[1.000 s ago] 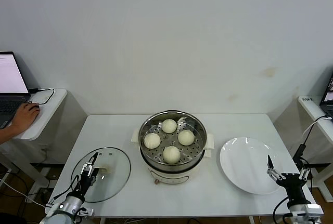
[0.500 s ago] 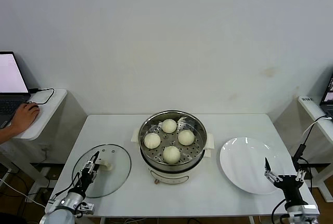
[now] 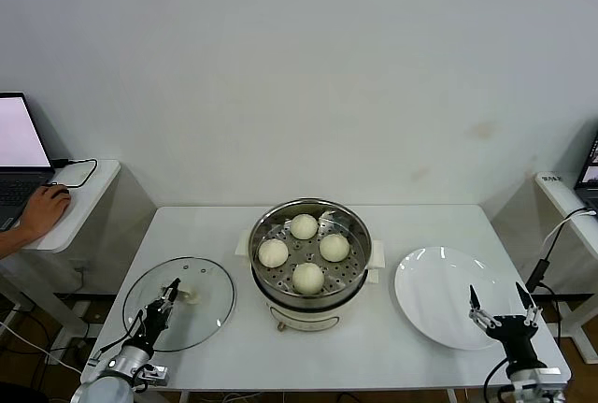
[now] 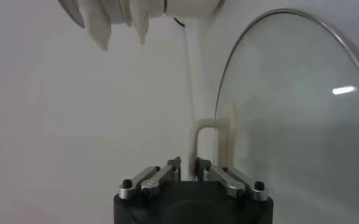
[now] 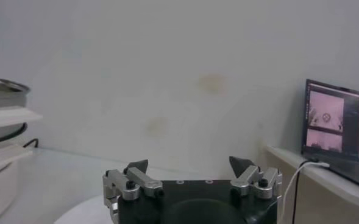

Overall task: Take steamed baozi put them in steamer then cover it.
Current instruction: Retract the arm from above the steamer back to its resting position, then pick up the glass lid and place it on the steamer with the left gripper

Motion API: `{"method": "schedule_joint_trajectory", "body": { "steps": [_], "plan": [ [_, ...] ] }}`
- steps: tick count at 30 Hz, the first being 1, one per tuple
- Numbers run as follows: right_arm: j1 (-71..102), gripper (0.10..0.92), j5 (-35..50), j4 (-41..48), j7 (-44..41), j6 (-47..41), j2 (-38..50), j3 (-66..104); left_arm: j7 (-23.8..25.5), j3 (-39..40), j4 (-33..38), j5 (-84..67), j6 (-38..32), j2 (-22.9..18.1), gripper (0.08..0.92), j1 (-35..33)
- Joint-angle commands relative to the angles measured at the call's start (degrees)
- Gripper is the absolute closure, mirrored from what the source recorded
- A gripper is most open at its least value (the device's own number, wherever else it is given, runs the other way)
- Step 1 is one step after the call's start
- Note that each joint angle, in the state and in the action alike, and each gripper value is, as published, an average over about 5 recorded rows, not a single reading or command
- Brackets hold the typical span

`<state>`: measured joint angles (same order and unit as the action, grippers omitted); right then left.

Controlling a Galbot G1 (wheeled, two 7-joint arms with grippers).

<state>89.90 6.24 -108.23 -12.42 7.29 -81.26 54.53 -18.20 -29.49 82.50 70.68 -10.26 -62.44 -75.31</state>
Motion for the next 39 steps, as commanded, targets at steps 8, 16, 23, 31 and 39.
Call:
{"method": "schedule_joint_trajectory", "body": {
  "steps": [8,16,23,31,39],
  "plan": [
    [0.2,0.202,-1.3,-0.1,-0.2,0.2,-0.2,-0.9,-0.2,-4.2,21.4,-9.1,14.4,1.4,0.883,-10.7],
    [0.9,0.202,-2.3,-0.7,-0.3,0.5,-0.2,-1.5,7.4,-6.6,34.7,-18.4,26.4,3.1,0.883,-15.4],
    [1.3,0.203,-3.4,-1.0,-0.4,0.8,-0.3,-2.6,12.1,-3.8,46.5,-20.1,32.0,6.7,0.883,-13.9],
    [0.8,0.203,-5.8,-0.8,0.0,1.1,-1.0,-4.4,14.7,7.2,46.5,-20.2,35.2,13.8,0.883,-5.2],
    [-0.9,0.203,-10.0,0.5,1.4,1.5,-1.9,-6.2,18.2,19.8,41.6,-14.9,39.3,11.8,0.883,6.6]
  ]
}}
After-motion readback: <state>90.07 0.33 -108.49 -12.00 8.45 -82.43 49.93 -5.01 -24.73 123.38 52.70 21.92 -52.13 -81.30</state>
